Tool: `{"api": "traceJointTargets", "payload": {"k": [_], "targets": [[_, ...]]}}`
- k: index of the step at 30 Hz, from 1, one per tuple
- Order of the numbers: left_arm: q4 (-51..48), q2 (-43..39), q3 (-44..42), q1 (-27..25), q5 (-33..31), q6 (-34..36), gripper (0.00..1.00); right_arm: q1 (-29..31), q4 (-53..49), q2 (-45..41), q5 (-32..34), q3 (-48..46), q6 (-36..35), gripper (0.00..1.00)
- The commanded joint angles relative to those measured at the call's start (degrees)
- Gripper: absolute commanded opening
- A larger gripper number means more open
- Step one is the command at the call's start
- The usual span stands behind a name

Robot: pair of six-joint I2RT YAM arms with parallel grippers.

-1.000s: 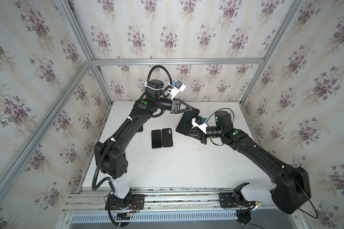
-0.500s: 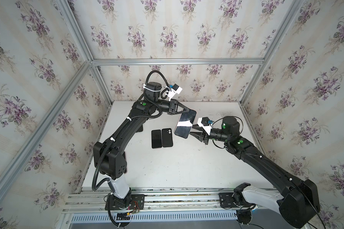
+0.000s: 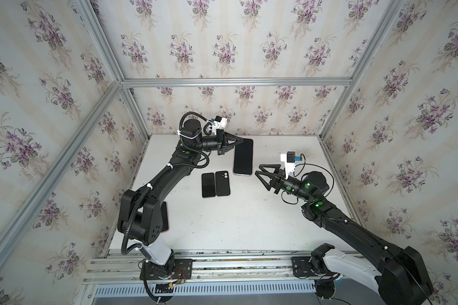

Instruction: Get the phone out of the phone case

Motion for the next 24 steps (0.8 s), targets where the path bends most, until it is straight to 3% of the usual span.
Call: {"api": "traceJointTargets", "payload": {"k": [1,5,24], "targets": [[8.87,0.04,-0.28,0.04,-0.73,-5.54,0.0,2.36,9.29,1.66,-0.79,0.29,5.51,0.63],[9.25,0.38,-0.37,0.04,-1.0,-5.8,0.0,5.08,12.47,3.7,-0.25,0.0,6.22,0.62],[13.4,0.57,-0.26,-0.83,-0.35,-8.1,0.0,4.98,13.06,7.32,4.14,-1.24,3.65,0.58]]}}
